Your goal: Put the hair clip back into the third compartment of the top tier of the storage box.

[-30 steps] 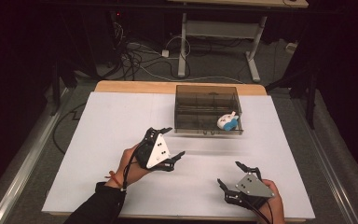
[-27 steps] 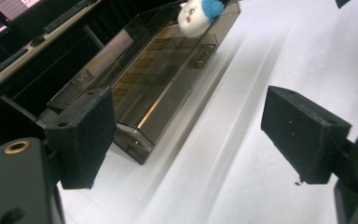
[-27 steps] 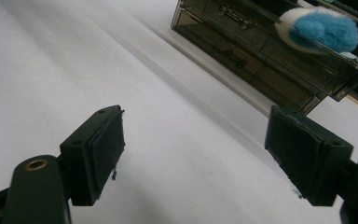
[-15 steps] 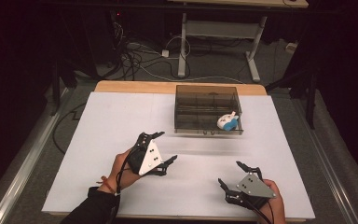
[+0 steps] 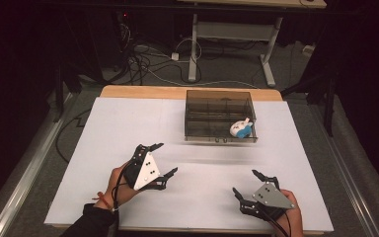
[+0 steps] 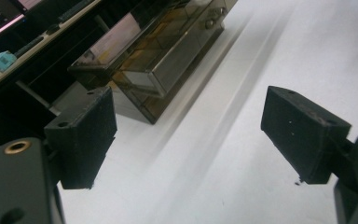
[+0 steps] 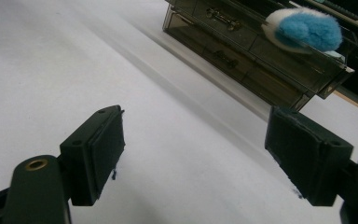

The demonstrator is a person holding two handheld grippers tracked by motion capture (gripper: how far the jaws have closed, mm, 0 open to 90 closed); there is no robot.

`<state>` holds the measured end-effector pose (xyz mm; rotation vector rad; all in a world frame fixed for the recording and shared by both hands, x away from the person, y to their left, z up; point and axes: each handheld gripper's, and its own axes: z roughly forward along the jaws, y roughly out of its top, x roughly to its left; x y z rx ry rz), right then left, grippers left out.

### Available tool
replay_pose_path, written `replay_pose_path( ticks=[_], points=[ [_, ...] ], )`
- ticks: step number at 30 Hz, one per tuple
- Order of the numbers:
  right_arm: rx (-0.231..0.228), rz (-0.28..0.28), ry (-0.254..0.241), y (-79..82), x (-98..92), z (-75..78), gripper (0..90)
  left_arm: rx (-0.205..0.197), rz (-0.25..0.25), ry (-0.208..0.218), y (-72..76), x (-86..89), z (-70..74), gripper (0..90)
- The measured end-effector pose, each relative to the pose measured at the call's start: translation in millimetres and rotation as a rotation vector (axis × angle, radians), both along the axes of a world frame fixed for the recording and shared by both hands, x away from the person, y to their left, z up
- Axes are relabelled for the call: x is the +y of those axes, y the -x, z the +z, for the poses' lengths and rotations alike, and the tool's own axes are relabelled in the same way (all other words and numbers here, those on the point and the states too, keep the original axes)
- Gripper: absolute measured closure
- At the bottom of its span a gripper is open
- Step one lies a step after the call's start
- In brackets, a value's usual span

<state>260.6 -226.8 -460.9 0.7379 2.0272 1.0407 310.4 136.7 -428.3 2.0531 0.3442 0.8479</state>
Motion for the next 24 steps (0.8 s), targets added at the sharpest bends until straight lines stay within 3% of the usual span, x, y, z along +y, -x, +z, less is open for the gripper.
replay_pose_path(
  ticks=[13,17,24],
  points=[
    [-0.004,-0.015,-0.013,-1.4,-3.8,0.9,19.7,0.045,0.029,0.009,10.7,22.4,-21.2,17.3],
    [-0.002,-0.018,-0.018,-2.5,-4.6,0.7,19.7,0.077,0.035,-0.007,10.9,30.2,-28.7,17.0],
    [0.001,-0.025,-0.025,-4.0,-7.0,0.4,19.6,0.133,0.069,0.014,10.5,47.5,-38.2,16.9]
  ],
)
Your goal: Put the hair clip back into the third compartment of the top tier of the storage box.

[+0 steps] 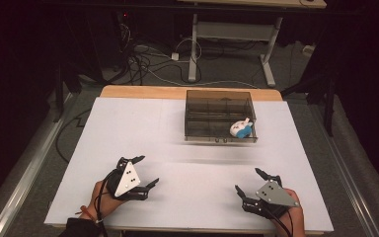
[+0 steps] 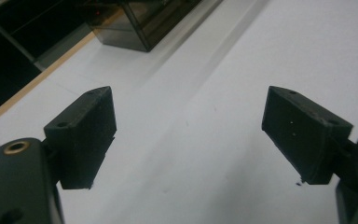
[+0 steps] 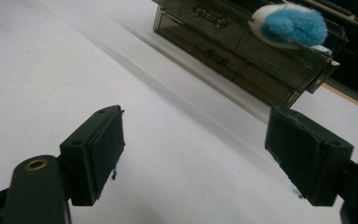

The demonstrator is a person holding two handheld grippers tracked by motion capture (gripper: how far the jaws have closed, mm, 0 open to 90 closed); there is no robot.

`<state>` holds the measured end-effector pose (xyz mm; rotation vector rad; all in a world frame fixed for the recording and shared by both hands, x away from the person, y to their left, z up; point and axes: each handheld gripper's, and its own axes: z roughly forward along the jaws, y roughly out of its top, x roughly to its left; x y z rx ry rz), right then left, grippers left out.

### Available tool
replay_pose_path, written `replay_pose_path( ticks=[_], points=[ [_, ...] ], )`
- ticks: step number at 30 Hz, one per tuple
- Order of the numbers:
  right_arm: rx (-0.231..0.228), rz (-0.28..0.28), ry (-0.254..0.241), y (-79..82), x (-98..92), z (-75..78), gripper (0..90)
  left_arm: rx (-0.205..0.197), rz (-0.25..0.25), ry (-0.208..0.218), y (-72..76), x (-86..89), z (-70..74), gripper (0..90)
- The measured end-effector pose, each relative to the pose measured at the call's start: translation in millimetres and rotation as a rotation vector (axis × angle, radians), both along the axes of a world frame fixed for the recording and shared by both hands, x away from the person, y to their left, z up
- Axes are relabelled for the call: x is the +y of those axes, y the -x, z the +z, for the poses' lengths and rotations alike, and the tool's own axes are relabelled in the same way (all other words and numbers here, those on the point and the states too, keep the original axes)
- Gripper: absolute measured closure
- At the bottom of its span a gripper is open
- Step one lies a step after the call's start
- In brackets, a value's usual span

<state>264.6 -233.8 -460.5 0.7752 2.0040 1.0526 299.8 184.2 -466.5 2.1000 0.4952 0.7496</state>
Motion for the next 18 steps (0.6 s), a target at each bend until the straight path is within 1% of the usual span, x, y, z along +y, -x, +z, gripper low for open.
replay_pose_path(
  ticks=[2,8,11,13,16,18],
  points=[
    [0.001,0.000,-0.001,-0.4,-0.3,-0.1,19.7,0.007,0.009,-0.003,1.1,4.9,-2.3,16.9],
    [-0.002,0.004,0.003,-0.5,-1.2,-0.5,19.7,0.053,0.038,0.013,3.9,18.6,-7.0,16.8],
    [-0.001,0.002,0.000,-0.5,-1.7,-0.2,19.7,0.068,0.047,0.015,7.3,23.3,-9.6,16.8],
    [-0.001,0.001,-0.001,-0.3,-2.0,-0.1,19.7,0.070,0.056,0.008,9.9,25.8,-11.3,16.8],
    [-0.001,0.000,-0.002,-0.2,-2.3,-0.2,19.7,0.091,0.067,0.021,13.0,29.2,-12.8,16.8],
    [-0.002,0.000,-0.003,-0.1,-2.6,-0.1,19.6,0.095,0.067,0.018,14.8,29.5,-13.5,16.8]
  ],
)
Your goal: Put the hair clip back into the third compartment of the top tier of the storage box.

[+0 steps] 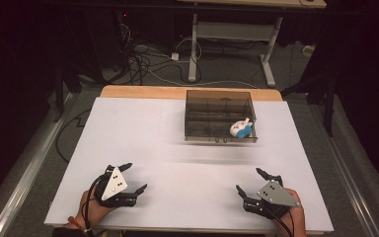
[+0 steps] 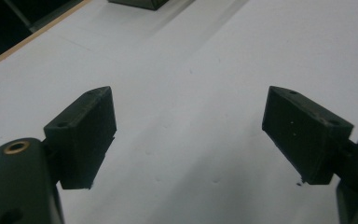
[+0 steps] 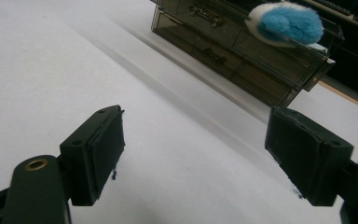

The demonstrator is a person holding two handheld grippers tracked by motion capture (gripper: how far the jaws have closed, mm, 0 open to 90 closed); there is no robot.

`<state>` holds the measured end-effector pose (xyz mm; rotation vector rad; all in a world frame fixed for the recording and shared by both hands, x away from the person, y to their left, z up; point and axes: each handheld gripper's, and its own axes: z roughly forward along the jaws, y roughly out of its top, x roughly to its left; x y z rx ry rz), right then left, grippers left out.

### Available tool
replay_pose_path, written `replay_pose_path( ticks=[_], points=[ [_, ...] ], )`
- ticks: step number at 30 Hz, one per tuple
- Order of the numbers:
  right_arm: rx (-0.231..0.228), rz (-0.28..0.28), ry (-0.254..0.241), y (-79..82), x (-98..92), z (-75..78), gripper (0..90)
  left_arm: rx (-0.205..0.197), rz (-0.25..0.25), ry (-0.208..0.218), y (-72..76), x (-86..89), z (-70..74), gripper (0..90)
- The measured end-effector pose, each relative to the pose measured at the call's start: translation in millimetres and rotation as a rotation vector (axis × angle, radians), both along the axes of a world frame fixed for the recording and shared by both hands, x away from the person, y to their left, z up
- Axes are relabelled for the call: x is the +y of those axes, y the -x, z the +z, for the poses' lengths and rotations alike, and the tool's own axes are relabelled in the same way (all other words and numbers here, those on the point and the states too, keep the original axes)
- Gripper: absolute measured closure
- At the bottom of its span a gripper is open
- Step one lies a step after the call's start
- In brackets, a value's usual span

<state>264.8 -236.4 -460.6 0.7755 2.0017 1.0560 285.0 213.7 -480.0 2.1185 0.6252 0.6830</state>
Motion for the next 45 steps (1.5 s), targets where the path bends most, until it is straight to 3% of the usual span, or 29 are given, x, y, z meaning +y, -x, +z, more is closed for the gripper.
replay_pose_path(
  ticks=[17,45],
  points=[
    [-0.010,0.012,0.029,3.5,8.6,1.0,19.7,-0.009,-0.024,0.002,1.0,0.5,1.6,16.8],
    [0.005,0.015,0.021,1.7,5.9,-1.9,19.6,0.012,-0.025,-0.009,-5.8,-1.0,0.2,16.8]
  ],
)
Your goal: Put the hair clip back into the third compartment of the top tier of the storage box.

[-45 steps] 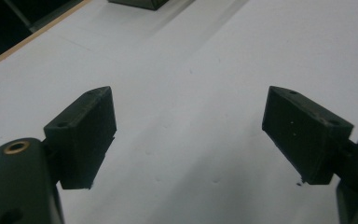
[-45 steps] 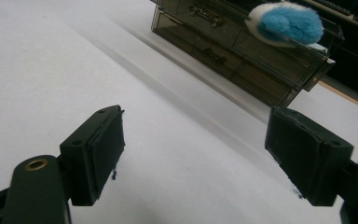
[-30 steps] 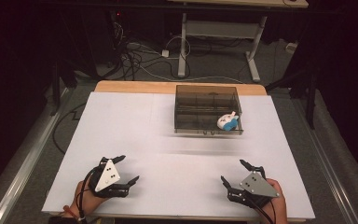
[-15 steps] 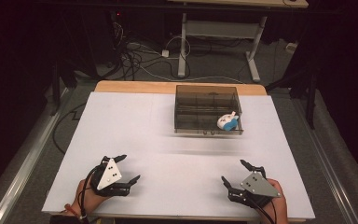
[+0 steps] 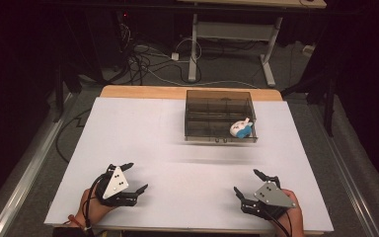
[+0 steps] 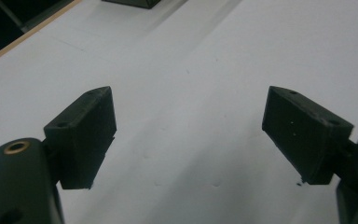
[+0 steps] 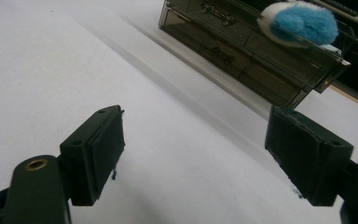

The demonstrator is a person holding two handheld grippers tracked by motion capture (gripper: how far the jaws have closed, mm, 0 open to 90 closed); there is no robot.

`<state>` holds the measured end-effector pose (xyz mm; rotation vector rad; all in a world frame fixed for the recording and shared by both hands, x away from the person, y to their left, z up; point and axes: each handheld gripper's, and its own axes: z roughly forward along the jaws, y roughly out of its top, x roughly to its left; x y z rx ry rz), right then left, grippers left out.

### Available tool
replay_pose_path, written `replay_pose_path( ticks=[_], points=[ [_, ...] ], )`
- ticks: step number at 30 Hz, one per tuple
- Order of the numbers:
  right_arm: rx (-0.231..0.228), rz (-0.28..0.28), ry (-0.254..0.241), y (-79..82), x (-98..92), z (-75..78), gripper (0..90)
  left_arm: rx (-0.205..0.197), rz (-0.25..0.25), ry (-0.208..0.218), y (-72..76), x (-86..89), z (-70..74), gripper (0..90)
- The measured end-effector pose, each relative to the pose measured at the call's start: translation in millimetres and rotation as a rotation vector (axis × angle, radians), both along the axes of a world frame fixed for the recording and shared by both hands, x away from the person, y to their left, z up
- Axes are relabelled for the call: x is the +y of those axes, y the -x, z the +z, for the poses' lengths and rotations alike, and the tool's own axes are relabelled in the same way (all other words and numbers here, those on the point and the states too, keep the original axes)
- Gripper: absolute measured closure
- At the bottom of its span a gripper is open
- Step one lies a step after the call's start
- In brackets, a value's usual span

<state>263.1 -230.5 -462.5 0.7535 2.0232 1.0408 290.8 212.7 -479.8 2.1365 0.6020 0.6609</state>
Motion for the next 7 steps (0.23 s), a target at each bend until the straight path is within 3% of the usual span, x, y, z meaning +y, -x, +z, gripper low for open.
replay_pose_path(
  ticks=[7],
  points=[
    [-0.003,-0.010,-0.006,-1.2,-2.3,0.8,19.6,-0.004,-0.006,-0.007,-0.6,-1.2,0.6,16.8]
  ],
)
